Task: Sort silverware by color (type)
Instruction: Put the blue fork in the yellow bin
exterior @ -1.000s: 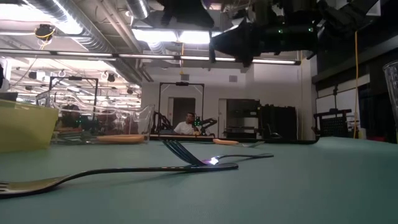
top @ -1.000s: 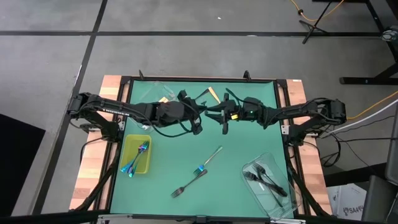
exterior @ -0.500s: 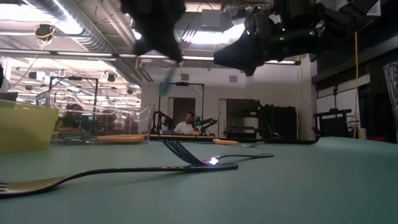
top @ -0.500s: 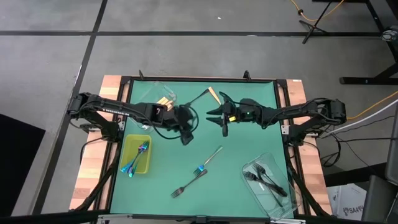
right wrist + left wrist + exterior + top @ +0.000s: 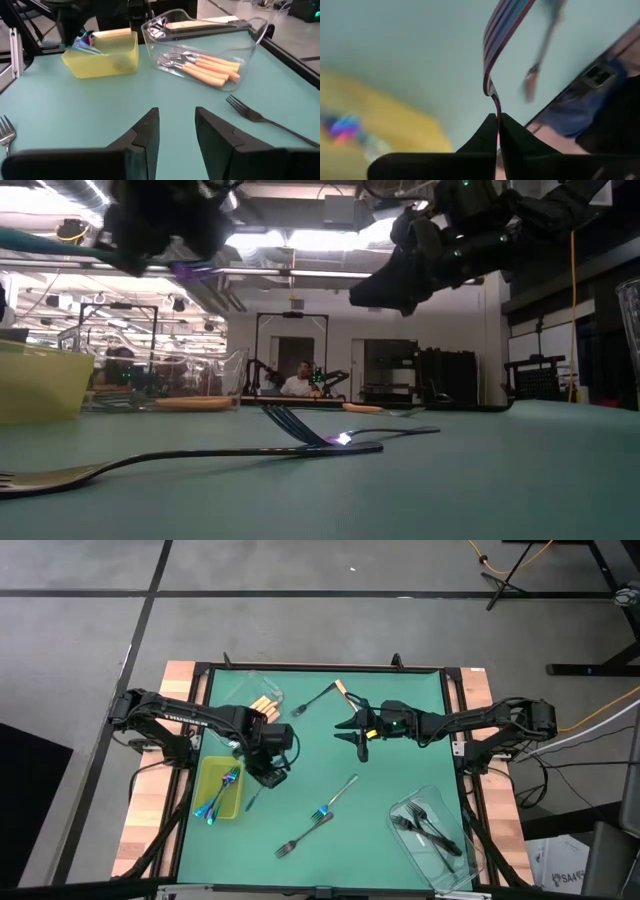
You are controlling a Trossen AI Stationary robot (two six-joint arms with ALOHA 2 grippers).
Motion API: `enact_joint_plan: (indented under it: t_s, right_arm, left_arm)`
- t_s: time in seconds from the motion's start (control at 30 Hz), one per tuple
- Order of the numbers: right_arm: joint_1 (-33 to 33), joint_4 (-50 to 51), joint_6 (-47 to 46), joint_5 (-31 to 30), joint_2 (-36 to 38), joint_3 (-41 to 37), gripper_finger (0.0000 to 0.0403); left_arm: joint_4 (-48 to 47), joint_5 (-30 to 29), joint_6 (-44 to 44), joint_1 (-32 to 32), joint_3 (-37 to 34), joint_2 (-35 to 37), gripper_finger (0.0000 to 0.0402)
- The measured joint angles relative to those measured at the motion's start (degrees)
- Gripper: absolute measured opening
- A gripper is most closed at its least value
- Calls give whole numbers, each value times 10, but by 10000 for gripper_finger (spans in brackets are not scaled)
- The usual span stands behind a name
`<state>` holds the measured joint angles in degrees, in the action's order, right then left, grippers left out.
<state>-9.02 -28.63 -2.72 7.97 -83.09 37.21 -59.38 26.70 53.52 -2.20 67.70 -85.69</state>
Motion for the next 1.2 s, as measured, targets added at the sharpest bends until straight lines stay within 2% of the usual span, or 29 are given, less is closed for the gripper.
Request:
enact_joint_plan:
  t_s: [0.2,0.33,0.43,0.8,1.03,1.2]
  right_arm:
    - [0,14,0,0,0,0,117]
    - [0,19,0,0,0,0,117]
    - [0,19,0,0,0,0,117]
    - [0,19,0,0,0,0,117]
    - [0,21,0,0,0,0,117]
    - [0,23,0,0,0,0,117]
  left_arm:
    - [-165,-5,0,5,0,0,0]
    - [-264,-39,1,7,0,0,0]
    - [-308,-87,18,3,0,0,0]
    - [-302,-84,34,-9,-67,0,0]
    - [-276,-51,34,-9,-119,0,0]
    - [-256,-6,38,-15,-147,0,0]
